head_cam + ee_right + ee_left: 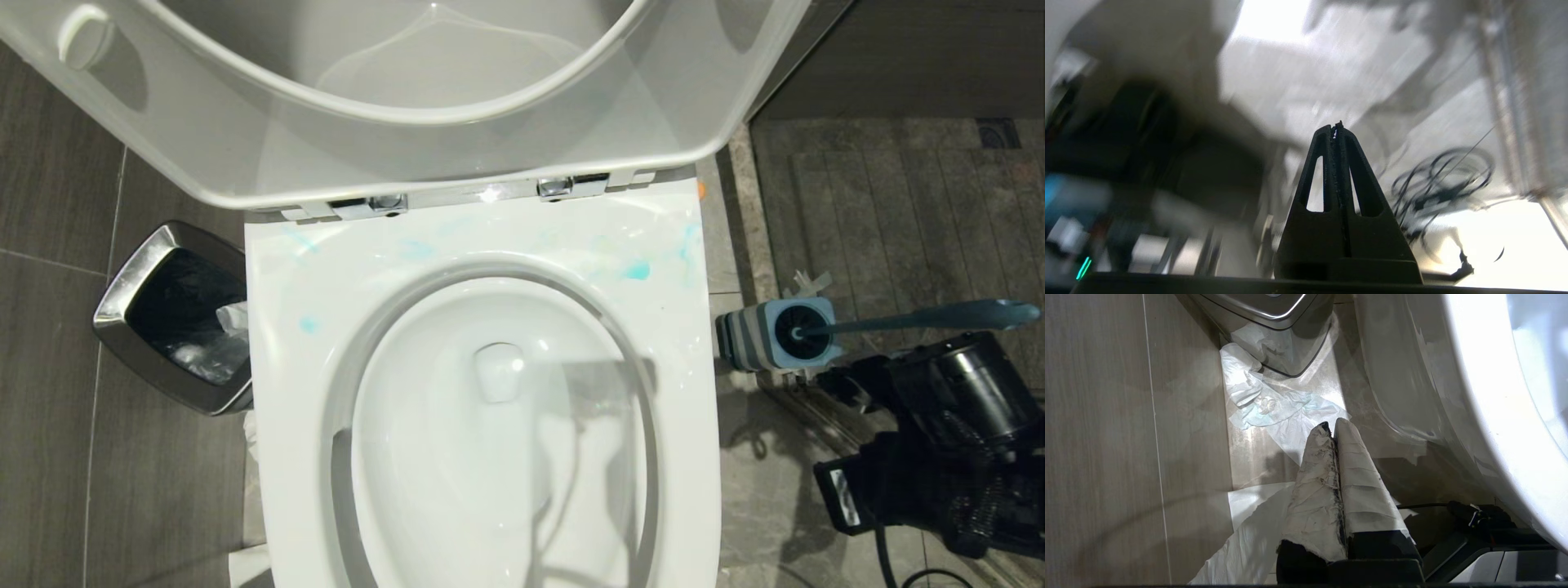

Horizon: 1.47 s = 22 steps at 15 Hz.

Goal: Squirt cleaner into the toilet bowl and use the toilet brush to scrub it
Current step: Pour in the cleaning agent

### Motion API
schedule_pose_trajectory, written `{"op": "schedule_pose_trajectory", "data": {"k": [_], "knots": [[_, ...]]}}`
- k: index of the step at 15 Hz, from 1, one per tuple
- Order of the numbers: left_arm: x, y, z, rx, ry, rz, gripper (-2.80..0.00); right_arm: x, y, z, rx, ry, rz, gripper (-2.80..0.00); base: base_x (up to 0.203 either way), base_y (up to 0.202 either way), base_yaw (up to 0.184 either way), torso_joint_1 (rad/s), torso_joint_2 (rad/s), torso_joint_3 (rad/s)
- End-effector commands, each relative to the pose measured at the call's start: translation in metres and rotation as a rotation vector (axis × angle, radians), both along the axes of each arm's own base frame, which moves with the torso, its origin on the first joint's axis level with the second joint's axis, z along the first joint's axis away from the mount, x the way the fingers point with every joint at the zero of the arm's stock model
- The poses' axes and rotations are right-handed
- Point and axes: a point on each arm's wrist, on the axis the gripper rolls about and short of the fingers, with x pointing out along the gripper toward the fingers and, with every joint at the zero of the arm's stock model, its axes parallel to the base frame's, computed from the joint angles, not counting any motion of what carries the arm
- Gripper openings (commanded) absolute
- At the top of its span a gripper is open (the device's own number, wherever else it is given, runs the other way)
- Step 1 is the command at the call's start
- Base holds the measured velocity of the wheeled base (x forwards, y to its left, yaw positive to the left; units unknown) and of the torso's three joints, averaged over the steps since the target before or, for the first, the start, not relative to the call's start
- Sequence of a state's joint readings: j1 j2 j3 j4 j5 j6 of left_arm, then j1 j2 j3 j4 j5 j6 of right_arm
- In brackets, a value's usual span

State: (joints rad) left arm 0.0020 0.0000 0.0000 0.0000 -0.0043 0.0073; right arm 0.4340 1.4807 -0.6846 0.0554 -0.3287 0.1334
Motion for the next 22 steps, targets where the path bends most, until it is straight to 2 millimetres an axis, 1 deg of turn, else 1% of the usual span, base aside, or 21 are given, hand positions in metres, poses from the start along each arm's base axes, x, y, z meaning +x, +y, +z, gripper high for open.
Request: {"op": "schedule_pose_trajectory", "data": {"k": [1,3,5,7,9,11,13,16,17,22], "knots": [[0.0,0.0,0.0,0.0,0.0,0.001,-2.8,0.027,0.015,-0.026,-0.051,-0.015,-0.042,-2.8,0.0,0.0,0.0,0.0,0.0,0.0],[0.0,0.0,0.0,0.0,0.001,-0.001,-2.8,0.044,0.019,-0.029,-0.005,-0.122,-0.096,-2.8,0.0,0.0,0.0,0.0,0.0,0.0],[0.0,0.0,0.0,0.0,0.001,-0.001,-2.8,0.055,0.018,-0.028,0.044,-0.209,-0.133,-2.8,0.0,0.0,0.0,0.0,0.0,0.0],[0.0,0.0,0.0,0.0,0.001,0.0,-2.8,0.065,0.017,-0.02,0.078,-0.321,-0.134,-2.8,0.0,0.0,0.0,0.0,0.0,0.0],[0.0,0.0,0.0,0.0,0.0,-0.001,-2.8,0.078,0.018,-0.018,0.087,-0.425,-0.127,-2.8,0.0,0.0,0.0,0.0,0.0,0.0],[0.0,0.0,0.0,0.0,0.0,-0.001,-2.8,0.086,0.019,-0.02,0.101,-0.504,-0.111,-2.8,0.0,0.0,0.0,0.0,0.0,0.0],[0.0,0.0,0.0,0.0,0.001,0.0,-2.8,0.09,0.019,-0.023,0.094,-0.527,-0.101,-2.8,0.0,0.0,0.0,0.0,0.0,0.0],[0.0,0.0,0.0,0.0,0.0,-0.001,-2.8,0.1,0.023,-0.03,0.111,-0.618,-0.099,-2.8,0.0,0.0,0.0,0.0,0.0,0.0],[0.0,0.0,0.0,0.0,0.0,-0.001,-2.8,0.102,0.023,-0.034,0.104,-0.623,-0.095,0.0,0.0,0.0,0.0,0.0,0.0,0.0],[0.0,0.0,0.0,0.0,0.0,-0.001,-2.8,0.122,0.031,-0.044,0.12,-0.698,-0.088,0.0,0.0,0.0,0.0,0.0,0.0,0.0]]}}
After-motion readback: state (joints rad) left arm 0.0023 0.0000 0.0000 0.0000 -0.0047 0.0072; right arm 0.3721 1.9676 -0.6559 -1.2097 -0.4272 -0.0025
